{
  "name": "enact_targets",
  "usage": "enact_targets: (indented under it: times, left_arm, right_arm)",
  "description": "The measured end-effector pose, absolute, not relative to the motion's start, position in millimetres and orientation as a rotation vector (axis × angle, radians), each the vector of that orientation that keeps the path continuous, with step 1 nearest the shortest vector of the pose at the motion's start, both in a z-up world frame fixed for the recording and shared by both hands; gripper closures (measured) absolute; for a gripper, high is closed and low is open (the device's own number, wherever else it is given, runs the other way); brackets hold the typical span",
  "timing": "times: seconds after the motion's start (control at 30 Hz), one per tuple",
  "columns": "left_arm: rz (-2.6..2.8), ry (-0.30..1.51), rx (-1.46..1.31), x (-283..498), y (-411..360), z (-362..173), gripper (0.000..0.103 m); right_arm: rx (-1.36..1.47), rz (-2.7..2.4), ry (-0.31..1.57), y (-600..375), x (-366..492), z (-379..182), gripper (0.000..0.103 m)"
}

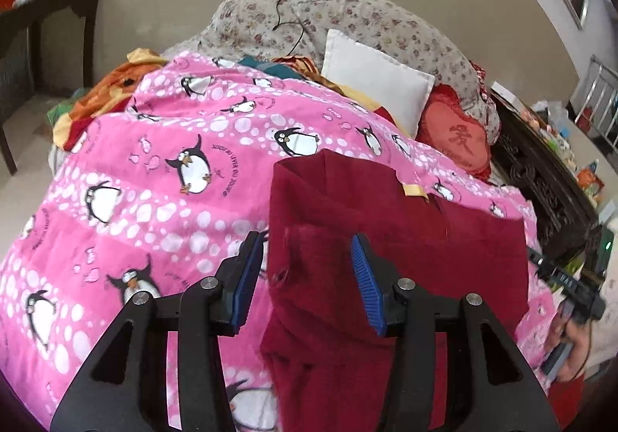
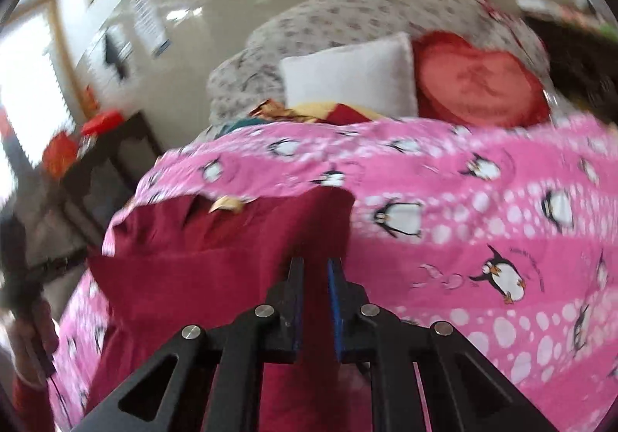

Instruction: Fold small clothes

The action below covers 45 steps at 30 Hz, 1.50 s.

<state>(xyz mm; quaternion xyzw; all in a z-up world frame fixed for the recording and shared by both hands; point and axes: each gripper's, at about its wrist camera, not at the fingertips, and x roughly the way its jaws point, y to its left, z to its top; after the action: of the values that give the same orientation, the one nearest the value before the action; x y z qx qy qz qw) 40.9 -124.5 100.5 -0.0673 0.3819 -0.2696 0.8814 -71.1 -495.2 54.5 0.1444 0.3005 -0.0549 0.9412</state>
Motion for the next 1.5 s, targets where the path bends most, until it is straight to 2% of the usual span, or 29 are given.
enact_targets:
  times: [0.2,0.4,0.53,0.67,0.9,1.1,1.3,1.33,1.4,1.5]
  left_arm:
    - [-0.560,0.801,-0.039,26,-132,88,0.054]
    - [-0.442,0.874,0.056,56,-174,60,0.054]
    - [-0.419,0.898,0.043,85,-188,46,0.050]
    - [-0.435,0.890,-0.004,81,-175,56,0.049]
    - [-0.442,0.851,-0.018,38,-136,69,0.049]
    - [-0.417,0.891,-0.086,36,-129,54,0.049]
    - [-0.458,0.862,-0.183,35,-111,60,0.049]
    - [-0.465,0.852,-0.195,35,-108,63,0.047]
    - [-0.474,0.830,-0.197,34,-107,67,0.037]
    - [-0.506,0.832,-0.194,40,-112,67,0.037]
  right_arm:
    - [0.216,-0.177,0.487,-477,-89,79,0.084]
    - [0.138,-0.100,0.703,-455,-39,40,0.082]
    - [0.164,-0.174,0.727,-481,-18,16,0.083]
    - [0.231,-0.189,0.722,-497,-16,19,0.082]
    - [0.209,-0.035,0.660,-464,-82,46,0.073]
    - [0.177,-0.034,0.829,-449,-84,-2,0.071]
    - [0.197,0.025,0.733,-428,-101,26,0.067]
    - [0.183,0.048,0.728,-420,-101,29,0.065]
    - [0.155,0.126,0.715,-403,-99,32,0.064]
    - [0.128,0.229,0.727,-374,-80,29,0.062]
